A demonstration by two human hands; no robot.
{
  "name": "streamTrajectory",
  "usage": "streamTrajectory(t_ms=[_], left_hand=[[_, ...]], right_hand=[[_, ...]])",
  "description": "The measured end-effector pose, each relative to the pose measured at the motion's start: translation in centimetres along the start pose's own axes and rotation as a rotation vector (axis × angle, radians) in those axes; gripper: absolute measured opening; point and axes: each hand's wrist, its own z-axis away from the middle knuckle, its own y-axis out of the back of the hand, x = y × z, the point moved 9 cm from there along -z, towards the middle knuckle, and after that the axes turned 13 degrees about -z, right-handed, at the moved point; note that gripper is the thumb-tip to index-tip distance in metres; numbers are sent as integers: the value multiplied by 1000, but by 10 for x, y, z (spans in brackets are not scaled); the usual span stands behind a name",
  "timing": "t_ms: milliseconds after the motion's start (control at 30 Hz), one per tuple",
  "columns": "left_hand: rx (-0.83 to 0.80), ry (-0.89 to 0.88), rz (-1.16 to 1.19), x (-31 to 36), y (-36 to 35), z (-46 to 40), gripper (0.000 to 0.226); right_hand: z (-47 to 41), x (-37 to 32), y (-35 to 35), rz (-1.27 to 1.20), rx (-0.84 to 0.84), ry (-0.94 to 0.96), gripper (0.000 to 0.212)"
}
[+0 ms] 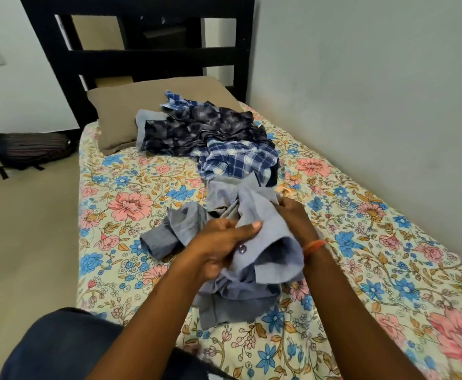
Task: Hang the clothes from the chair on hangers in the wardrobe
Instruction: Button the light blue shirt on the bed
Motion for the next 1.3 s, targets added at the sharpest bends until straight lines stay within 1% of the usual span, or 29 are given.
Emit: streamTrajectory(t_ms=[33, 67, 100, 133, 167, 200, 233, 267, 300, 333, 367, 433, 467, 500, 533, 567, 600, 633, 667, 700, 733, 767, 833, 900, 1034, 1067, 1134, 1200, 1300], left_hand=[[59, 1, -15, -5, 11, -1, 28], [133, -4, -48, -8, 20, -1, 28], [210, -17, -94, -9, 27, 1, 34], [282, -42, -145, -10, 34, 0, 42], [325, -71, -188, -10, 35, 0, 48], [338, -98, -221, -10, 33, -3, 52], [318, -114, -239, -9, 25, -7, 52], [273, -122, -236, -8, 16, -12, 50], [210, -117, -207, -7, 4, -18, 46], [126, -118, -144, -4, -9, -21, 39], [29, -121, -77, -1, -23, -21, 32], [-139, -116, 25, 1, -39, -17, 25], [-187, -100, 28, -2, -43, -15, 26], [-193, -102, -35, -5, -41, -14, 26], [-137, -134, -160, -8, -35, -14, 25], [3, -188, -316, -8, -20, -15, 23], [202, -254, -468, -6, -2, -12, 21], [389, -297, -563, -6, 14, -5, 17], [510, -307, -595, -10, 23, 5, 22], [541, -271, -596, -21, 27, 11, 35], [516, -218, -581, -34, 26, 15, 44], [477, -174, -576, -45, 21, 16, 47], [467, -168, -550, -61, 12, 22, 41], [493, -211, -478, -69, 7, 29, 31], [457, -279, -400, -80, -2, 36, 9], [486, -296, -386, -80, 2, 37, 9], [543, -328, -345, -76, 10, 39, 10], [553, -373, -271, -70, 14, 40, 9], [569, -432, -206, -59, 13, 44, 12]], right_hand=[[-6, 5, 2, 39, 13, 13, 22], [-12, 17, 5, 115, 16, -13, 22], [-11, 20, 9, 204, 36, -10, 20], [-6, 15, 15, 300, 89, 41, 15], [1, 7, 24, 380, 173, 138, 16], [18, -8, 31, 425, 269, 275, 23], [32, -21, 32, 415, 292, 403, 28], [43, -27, 29, 376, 229, 472, 31], [51, -26, 20, 311, 90, 475, 33], [60, -22, 9, 307, -54, 467, 39], [67, -15, 5, 370, -148, 476, 48], [74, -1, 7, 618, -194, 561, 60], [74, 8, 14, 702, -174, 579, 61], [74, 15, 20, 741, -145, 582, 59], [73, 20, 25, 754, -109, 592, 55], [72, 25, 30, 745, -73, 601, 49], [70, 29, 35, 710, -32, 584, 43], [68, 32, 41, 642, 10, 541, 38], [63, 35, 47, 580, 51, 490, 37], [60, 38, 51, 530, 76, 455, 38], [58, 40, 53, 506, 82, 433, 40], [56, 42, 53, 494, 79, 419, 42], [55, 44, 48, 466, 53, 401, 45], [57, 43, 43, 420, 40, 409, 48], [65, 40, 40, 343, 74, 412, 56], [69, 35, 39, 362, 83, 458, 54], [78, 25, 28, 505, 81, 619, 44], [88, 20, 15, 629, 61, 773, 33], [95, 13, 0, 619, -12, 852, 25]])
